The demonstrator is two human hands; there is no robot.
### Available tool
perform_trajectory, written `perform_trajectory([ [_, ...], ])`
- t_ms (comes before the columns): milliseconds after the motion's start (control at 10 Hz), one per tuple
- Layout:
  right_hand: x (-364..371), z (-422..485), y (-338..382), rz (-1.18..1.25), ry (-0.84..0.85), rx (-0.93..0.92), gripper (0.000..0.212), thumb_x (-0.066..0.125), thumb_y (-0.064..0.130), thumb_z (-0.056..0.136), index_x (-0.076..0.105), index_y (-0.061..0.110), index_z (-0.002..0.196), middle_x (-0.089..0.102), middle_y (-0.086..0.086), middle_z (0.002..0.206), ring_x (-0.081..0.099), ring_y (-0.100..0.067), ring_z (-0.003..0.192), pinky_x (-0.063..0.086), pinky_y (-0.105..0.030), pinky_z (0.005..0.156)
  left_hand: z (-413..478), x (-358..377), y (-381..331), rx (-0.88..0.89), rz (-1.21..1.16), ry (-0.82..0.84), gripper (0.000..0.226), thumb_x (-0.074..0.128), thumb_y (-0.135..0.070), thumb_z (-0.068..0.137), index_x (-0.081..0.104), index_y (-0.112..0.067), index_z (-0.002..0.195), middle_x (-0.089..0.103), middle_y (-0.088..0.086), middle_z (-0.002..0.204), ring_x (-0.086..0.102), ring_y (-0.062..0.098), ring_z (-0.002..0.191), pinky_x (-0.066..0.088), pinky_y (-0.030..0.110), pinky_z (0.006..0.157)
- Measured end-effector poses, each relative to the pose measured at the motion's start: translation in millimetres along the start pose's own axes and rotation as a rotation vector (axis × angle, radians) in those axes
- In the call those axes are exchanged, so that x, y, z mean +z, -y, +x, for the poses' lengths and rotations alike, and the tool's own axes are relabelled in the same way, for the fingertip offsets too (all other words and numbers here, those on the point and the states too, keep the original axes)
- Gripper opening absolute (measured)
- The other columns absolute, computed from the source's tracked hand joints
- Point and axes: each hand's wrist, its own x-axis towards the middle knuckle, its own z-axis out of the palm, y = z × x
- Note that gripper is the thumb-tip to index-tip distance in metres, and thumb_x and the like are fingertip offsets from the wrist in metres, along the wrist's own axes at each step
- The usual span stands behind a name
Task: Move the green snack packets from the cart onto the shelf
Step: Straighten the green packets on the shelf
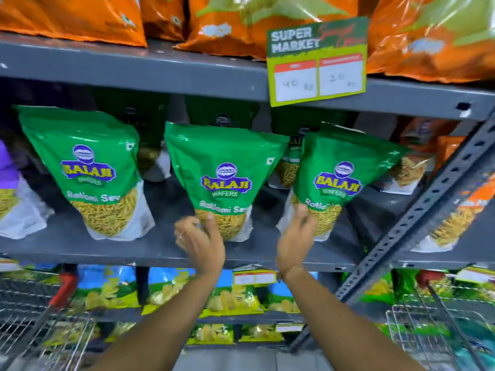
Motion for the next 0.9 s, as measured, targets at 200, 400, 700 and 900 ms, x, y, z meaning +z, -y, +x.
perform_trajectory([
  [200,-55.6,102.0,47.2,0.089,-0.259,-0.046,0.021,0.036,0.018,0.096,0.051,0.006,0.089,0.05,-0.009,0.089,0.042,-0.016,0.083,0.033,-0.025,0.075,-48.1,73.9,-91.2,0.152,-0.231,0.678,0.046,0.042,-0.043,0.087,0.049,-0.01,0.118,0.055,0.007,0.115,0.051,0.02,0.109,0.04,0.04,0.1],
  [400,-74.9,146.6,106.8,-0.03,0.063,-0.004,0.024,0.031,0.016,0.098,0.047,0.024,0.081,0.045,0.012,0.078,0.044,-0.009,0.073,0.039,-0.007,0.055,-8.4,128.0,-150.2,-0.093,-0.229,0.572,0.055,0.052,-0.04,0.086,0.049,0.003,0.12,0.057,0.022,0.128,0.053,0.032,0.118,0.042,0.036,0.1],
  [700,-87.8,98.3,26.7,-0.129,0.313,0.213,0.07,0.037,0.058,0.087,0.021,0.018,0.143,0.038,-0.004,0.147,0.038,-0.021,0.132,0.03,-0.036,0.108,-46.4,118.7,-92.9,-0.141,-0.136,0.834,0.071,0.076,-0.046,0.06,0.046,-0.028,0.121,0.065,0.005,0.121,0.061,0.024,0.109,0.05,0.043,0.097],
  [900,-86.3,88.2,38.4,-0.191,0.232,0.249,0.071,0.037,0.057,0.088,0.026,0.01,0.14,0.04,-0.011,0.146,0.04,-0.028,0.132,0.033,-0.037,0.108,-51.4,110.6,-100.0,-0.115,-0.094,0.782,0.063,0.071,-0.04,0.072,0.043,-0.024,0.126,0.062,0.007,0.126,0.056,0.026,0.116,0.047,0.044,0.099],
])
